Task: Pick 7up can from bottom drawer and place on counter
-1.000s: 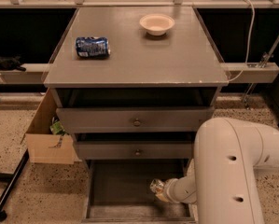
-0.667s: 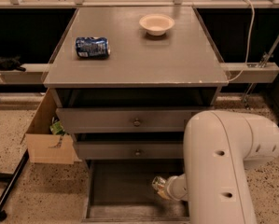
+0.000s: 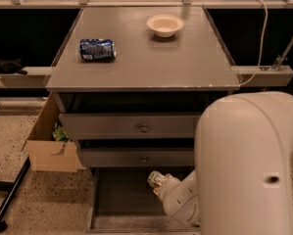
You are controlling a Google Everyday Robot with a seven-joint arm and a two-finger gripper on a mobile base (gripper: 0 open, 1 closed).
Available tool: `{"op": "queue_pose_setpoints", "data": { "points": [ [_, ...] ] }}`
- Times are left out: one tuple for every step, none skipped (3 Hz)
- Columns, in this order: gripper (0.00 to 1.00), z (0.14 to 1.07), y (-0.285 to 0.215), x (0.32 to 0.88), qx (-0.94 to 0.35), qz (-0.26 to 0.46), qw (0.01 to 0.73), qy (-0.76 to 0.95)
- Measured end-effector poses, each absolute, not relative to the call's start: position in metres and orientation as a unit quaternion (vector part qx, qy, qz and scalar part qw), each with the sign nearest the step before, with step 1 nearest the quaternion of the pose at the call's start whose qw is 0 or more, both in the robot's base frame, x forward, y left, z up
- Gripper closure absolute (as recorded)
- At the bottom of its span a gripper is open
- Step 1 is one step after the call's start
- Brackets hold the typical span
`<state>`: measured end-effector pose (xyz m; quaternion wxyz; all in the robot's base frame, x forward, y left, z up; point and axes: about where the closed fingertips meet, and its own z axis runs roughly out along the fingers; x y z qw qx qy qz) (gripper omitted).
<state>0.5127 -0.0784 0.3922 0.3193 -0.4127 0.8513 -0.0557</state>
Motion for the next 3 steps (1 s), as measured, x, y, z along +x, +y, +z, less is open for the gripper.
{"op": "queue_pose_setpoints", "data": {
  "points": [
    [1.00,0.430,-0.100,0.468,-0.385,-0.090,0.342,0.852],
    [1.00,0.433,-0.109,0.433,-0.394,-0.105,0.341,0.847],
    [1.00,0.435,-0.107,0.444,-0.398,-0.120,0.342,0.843]
  ]
}}
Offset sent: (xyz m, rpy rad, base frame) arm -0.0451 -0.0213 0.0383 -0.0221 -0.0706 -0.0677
